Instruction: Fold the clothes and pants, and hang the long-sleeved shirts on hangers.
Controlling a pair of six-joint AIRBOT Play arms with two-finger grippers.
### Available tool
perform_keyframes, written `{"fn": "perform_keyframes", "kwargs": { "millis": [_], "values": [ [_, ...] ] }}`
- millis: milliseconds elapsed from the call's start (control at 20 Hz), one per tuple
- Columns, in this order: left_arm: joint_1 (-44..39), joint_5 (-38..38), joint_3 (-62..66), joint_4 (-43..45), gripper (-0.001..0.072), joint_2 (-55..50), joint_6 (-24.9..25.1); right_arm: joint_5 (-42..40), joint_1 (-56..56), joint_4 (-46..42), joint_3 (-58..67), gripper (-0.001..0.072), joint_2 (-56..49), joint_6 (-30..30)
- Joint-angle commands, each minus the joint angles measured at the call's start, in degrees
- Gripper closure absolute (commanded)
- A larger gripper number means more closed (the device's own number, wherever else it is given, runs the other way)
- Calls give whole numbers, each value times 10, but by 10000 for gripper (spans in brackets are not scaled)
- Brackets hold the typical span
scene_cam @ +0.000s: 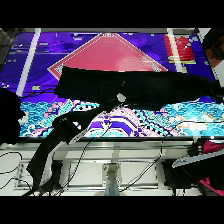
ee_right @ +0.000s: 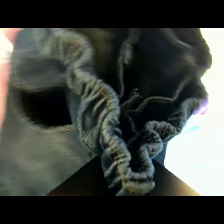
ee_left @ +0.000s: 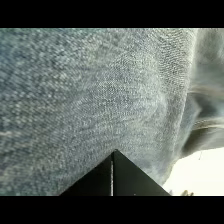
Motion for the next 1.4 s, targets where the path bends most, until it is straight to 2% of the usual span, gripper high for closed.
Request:
{"fn": "perform_keyframes", "kwargs": {
  "millis": [0, 100, 200, 400, 500, 650, 800, 850, 900, 950, 1000, 1200, 1250, 1300, 1350],
  "values": [
    [0, -9, 0, 0, 702, 11, 54, 43, 43, 52, 110, 679, 1, -3],
    [3, 5, 0, 18, 703, 35, 71, 65, 104, 50, 160, 679, 1, -3],
    [12, 17, 0, 73, 703, 69, 70, 70, 180, 48, 192, 679, 1, -4],
    [57, 17, 0, 239, 704, 170, 69, 73, 354, 17, 203, 679, -5, -23],
    [99, 3, 0, 341, 703, 229, 43, 71, 441, 5, 201, 679, -19, -23],
    [176, -35, 0, 490, 702, 306, -25, 73, 553, -12, 201, 679, -50, -19],
    [248, -86, 0, 513, 699, 354, -31, 75, 636, -18, 199, 675, -73, -12],
    [266, -106, 0, 513, 699, 364, -31, 73, 659, -20, 199, 600, -77, -14],
    [279, -123, 0, 513, 698, 370, -31, 69, 676, -27, 198, 356, -78, -14],
    [287, -136, 0, 513, 698, 374, -31, 70, 686, -32, 198, 67, -77, -16],
    [293, -146, 0, 513, 698, 375, -31, 75, 688, -32, 198, 27, -76, -22],
    [294, -173, 0, 513, 698, 374, 0, 117, 647, -46, 227, 39, -69, -49],
    [294, -181, 0, 513, 698, 374, 2, 116, 626, -47, 233, 158, -64, -51],
    [294, -191, 0, 513, 698, 374, 2, 118, 598, -47, 233, 433, -56, -69],
    [294, -202, 0, 513, 698, 375, 10, 119, 568, -48, 233, 678, -48, -93]
  ]
}}
